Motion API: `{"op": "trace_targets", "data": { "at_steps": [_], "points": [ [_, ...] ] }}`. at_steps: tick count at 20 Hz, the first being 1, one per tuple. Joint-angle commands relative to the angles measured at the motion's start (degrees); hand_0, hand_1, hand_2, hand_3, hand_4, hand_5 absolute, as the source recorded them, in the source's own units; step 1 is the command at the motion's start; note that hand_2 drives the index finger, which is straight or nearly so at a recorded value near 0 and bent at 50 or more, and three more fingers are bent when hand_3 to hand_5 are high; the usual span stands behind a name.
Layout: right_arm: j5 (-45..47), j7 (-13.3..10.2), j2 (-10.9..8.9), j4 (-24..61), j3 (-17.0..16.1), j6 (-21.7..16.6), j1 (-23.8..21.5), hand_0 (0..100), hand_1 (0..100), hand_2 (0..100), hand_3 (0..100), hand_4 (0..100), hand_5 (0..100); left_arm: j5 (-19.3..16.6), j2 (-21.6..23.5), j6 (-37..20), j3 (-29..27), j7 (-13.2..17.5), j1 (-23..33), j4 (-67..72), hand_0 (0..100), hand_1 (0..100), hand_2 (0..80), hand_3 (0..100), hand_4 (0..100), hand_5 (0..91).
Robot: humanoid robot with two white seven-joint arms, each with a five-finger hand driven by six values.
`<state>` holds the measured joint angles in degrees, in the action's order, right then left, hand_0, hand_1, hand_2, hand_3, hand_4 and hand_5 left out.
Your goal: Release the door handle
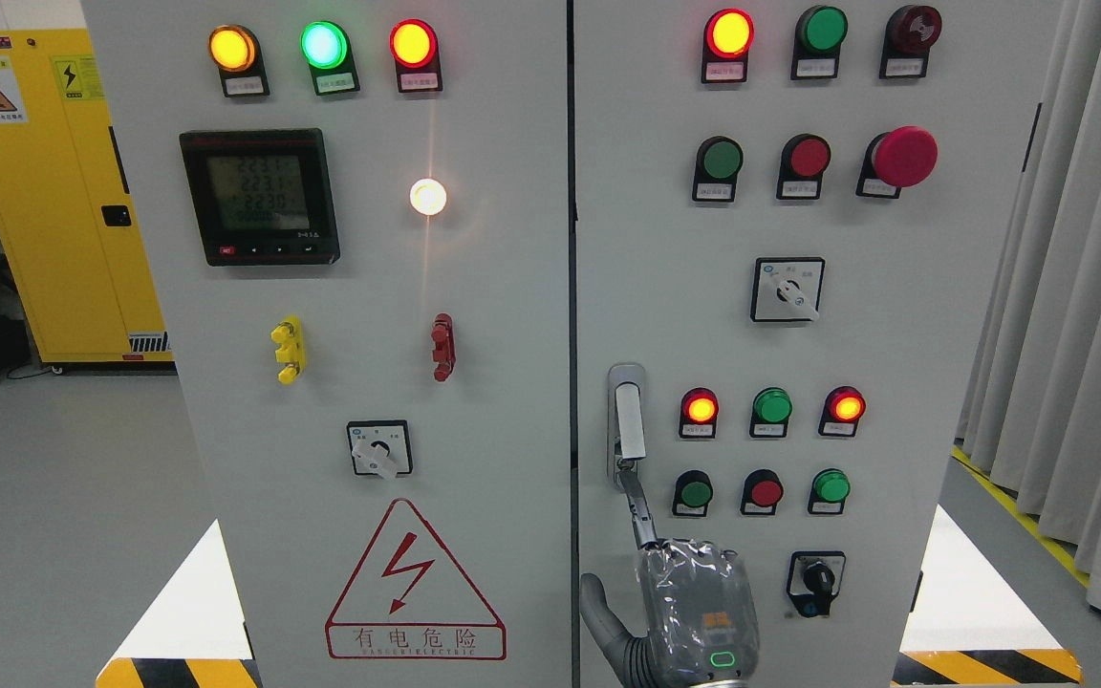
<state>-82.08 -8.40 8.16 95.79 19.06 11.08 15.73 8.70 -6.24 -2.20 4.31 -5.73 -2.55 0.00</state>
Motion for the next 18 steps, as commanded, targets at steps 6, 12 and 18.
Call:
{"op": "trace_targets", "data": {
  "at_steps": [6,12,18],
  "points": [
    [0.0,-0.6,0.02,0.4,0.2,-0.1,-0.2,51,39,0,100,100,100,0.0,0.0,0.0,0.0,0.0,0.0,-0.7,12,56,0.0,0,0,0.0],
    [0.2,-1.0,-0.07,1.7,0.3,-0.4,-0.2,51,39,0,100,100,100,0.0,0.0,0.0,0.0,0.0,0.0,-0.7,12,56,0.0,0,0,0.0],
    [0.2,-1.3,-0.07,3.0,0.3,-0.5,-0.5,52,40,0,100,100,100,0.0,0.0,0.0,0.0,0.0,0.0,-0.7,12,56,0.0,0,0,0.0]
  ]
}}
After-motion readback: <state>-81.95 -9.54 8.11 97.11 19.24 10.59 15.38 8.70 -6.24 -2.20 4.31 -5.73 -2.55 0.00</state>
